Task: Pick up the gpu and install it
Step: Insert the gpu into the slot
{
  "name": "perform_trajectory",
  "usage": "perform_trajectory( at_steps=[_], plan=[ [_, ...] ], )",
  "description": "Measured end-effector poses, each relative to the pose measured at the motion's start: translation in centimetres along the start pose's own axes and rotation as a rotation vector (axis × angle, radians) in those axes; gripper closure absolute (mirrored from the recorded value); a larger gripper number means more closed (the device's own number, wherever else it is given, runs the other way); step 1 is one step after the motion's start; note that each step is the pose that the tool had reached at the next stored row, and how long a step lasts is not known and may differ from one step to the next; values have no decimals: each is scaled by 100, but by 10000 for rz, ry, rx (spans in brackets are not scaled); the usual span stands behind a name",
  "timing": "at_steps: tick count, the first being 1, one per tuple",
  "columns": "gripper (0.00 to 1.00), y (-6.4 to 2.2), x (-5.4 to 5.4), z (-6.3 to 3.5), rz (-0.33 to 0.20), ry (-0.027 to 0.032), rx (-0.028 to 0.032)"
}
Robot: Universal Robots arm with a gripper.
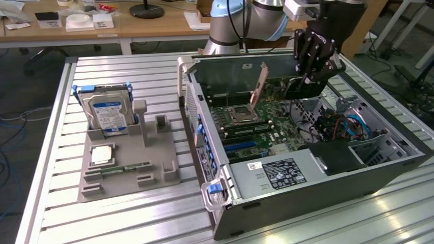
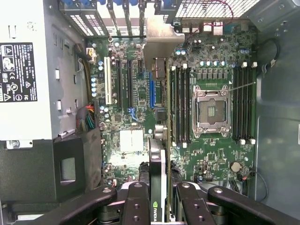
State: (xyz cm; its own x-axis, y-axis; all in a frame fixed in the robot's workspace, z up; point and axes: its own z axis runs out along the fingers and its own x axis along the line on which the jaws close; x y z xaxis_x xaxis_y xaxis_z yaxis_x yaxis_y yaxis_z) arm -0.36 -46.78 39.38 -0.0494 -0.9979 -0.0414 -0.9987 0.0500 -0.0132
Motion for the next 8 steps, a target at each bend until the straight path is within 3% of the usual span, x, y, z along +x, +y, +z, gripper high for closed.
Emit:
perform_trajectory(
  at_steps=[8],
  plan=[
    [73,124,6,2,-2,-1,3]
  ],
)
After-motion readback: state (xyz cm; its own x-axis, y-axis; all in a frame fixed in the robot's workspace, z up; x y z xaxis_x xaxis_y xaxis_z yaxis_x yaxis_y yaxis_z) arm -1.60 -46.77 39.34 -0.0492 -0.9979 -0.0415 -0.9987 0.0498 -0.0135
